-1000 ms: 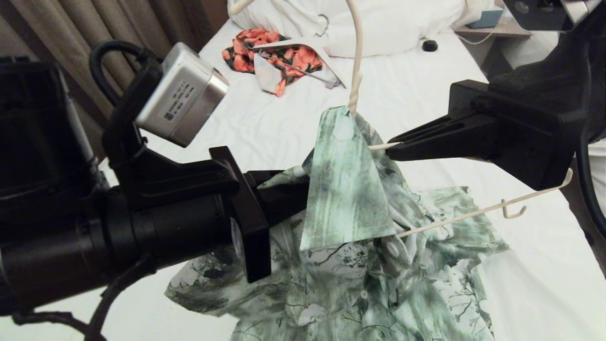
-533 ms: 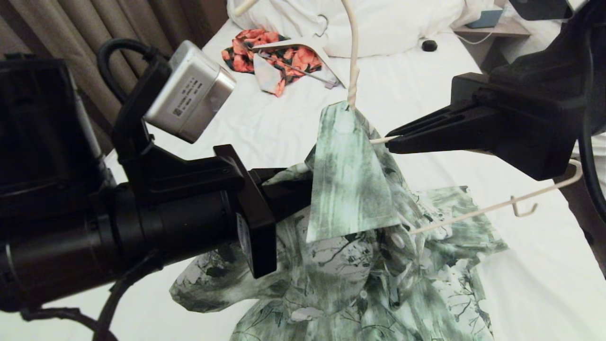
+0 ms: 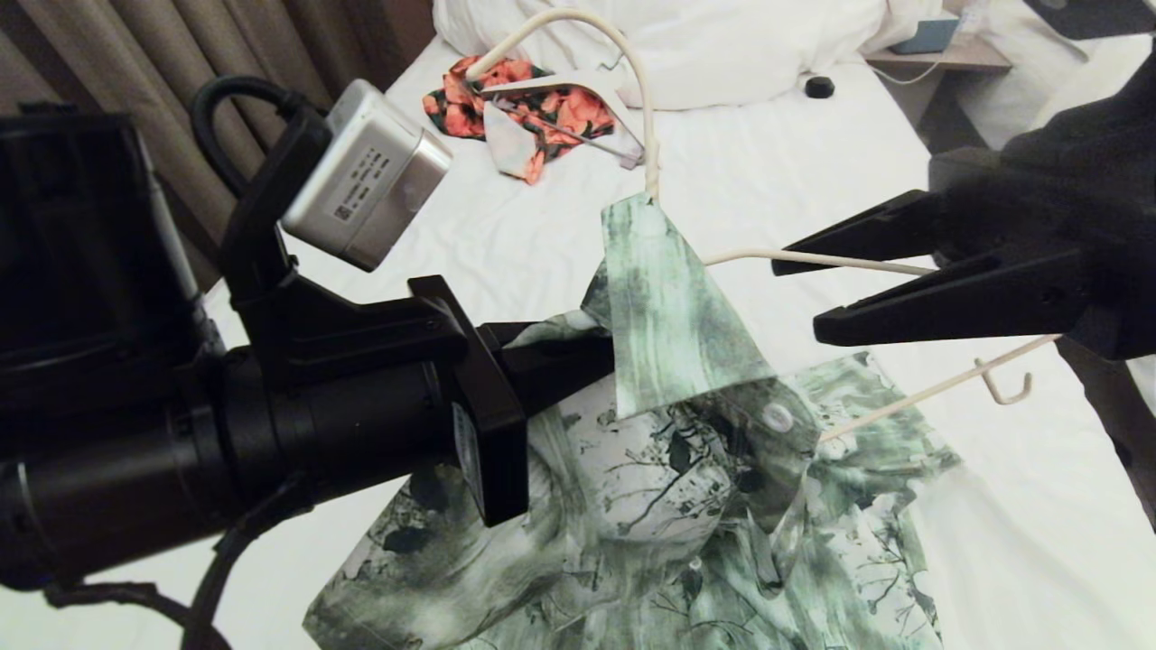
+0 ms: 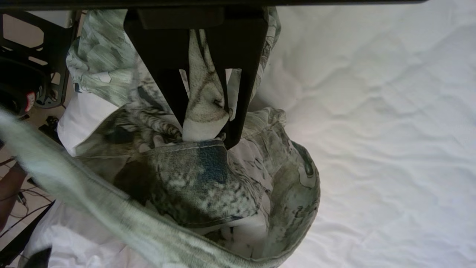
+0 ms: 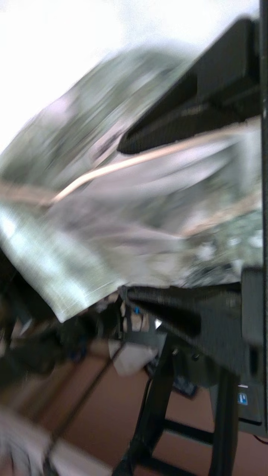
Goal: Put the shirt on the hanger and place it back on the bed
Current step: Hook the other side of the shirt onto the hanger
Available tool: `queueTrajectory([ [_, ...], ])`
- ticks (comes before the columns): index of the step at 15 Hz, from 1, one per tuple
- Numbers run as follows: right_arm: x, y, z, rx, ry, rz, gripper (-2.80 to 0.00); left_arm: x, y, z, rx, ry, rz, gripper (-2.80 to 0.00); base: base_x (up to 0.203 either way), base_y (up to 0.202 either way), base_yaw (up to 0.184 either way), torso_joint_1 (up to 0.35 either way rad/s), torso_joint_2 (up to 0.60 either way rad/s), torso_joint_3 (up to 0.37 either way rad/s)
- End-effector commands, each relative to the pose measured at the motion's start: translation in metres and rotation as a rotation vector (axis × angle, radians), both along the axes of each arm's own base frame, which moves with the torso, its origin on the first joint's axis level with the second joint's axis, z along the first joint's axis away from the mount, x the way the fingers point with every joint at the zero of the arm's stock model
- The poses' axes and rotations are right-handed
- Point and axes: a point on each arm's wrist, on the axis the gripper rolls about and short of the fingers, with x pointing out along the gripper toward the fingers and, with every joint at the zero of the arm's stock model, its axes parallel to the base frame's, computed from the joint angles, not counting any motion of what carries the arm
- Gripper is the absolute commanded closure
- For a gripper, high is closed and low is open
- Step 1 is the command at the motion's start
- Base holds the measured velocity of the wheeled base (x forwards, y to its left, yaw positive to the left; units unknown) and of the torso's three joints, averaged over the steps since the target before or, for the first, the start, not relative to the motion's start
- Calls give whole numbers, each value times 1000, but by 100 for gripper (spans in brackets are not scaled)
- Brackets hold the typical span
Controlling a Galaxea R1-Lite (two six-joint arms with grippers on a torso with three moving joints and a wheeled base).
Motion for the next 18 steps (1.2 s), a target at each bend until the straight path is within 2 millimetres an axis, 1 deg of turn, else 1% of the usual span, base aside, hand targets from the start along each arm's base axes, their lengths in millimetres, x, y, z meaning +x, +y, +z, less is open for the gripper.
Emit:
queueTrajectory([
  [1, -13, -18, 10, 10, -27, -51, -280, 0, 0, -2, 7, 2, 0, 0, 0, 0, 0, 0, 0, 0],
  [6, -24, -65, 29, 58, -8, -284, -280, 0, -3, -4, 18, 5, 0, 0, 0, 0, 0, 0, 0, 0],
  [7, -25, -73, 31, 61, -7, -325, -34, -1, -3, -3, 15, 2, 8, 0, 0, 0, 0, 0, 0, 0],
  [8, -25, -79, 30, 59, 3, -363, 0, -3, -4, -2, 12, -2, 10, 0, 0, 0, 0, 0, 0, 0],
  [9, -23, -84, 27, 58, 44, -398, 0, -5, -3, 1, 3, -10, 14, 0, 0, 0, 0, 0, 0, 0],
  [11, -22, -85, 26, 85, 182, -461, 0, -6, -2, 7, -13, -22, 13, 0, 0, 0, 0, 0, 0, 0],
  [13, -19, -84, 25, 98, 293, -584, 0, -6, -3, 10, -22, -28, 13, 0, 0, 0, 0, 0, 0, 0],
  [15, -11, -84, 17, 71, 358, -647, 0, -6, -4, 15, -31, -34, 11, 0, 0, 0, 0, 0, 0, 0],
  [17, -7, -82, 3, 11, 464, -665, 0, -6, -3, 28, -40, -41, 11, 0, 0, 0, 0, 0, 0, 0],
  [18, -6, -78, -4, -20, 508, -650, 0, -7, -2, 36, -49, -46, 11, 0, 0, 0, 0, 0, 0, 0],
])
